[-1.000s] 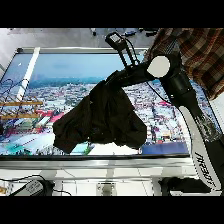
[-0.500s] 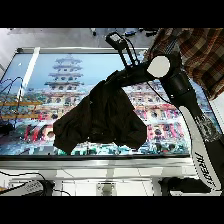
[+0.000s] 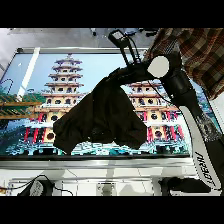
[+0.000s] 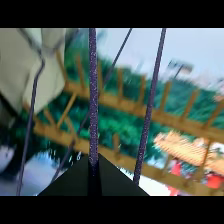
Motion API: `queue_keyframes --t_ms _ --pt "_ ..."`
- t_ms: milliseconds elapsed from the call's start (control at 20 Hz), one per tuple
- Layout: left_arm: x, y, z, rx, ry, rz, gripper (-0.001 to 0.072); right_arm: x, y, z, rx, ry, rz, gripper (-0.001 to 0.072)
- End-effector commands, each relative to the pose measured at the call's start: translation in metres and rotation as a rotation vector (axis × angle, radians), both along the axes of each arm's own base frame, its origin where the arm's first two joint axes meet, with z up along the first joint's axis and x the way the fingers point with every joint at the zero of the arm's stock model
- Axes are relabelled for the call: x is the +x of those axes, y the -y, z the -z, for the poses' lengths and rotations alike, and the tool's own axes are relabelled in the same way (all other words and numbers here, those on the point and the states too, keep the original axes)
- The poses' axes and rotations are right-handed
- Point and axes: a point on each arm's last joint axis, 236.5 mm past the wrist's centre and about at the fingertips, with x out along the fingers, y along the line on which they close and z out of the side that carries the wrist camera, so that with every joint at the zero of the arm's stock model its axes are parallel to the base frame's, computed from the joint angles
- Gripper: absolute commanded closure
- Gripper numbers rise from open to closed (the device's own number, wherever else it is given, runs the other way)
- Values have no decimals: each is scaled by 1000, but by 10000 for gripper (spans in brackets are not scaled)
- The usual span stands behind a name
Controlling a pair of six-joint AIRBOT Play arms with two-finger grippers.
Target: Fold the clothes and pants, and hang the long-sleeved shirts on hangers.
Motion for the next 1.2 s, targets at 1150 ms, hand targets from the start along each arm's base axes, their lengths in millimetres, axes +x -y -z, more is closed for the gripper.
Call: queue_keyframes --t_ms 1150 --pt "-112 315 -115 301 118 993 683 67 93 17 12 -34 293 674"
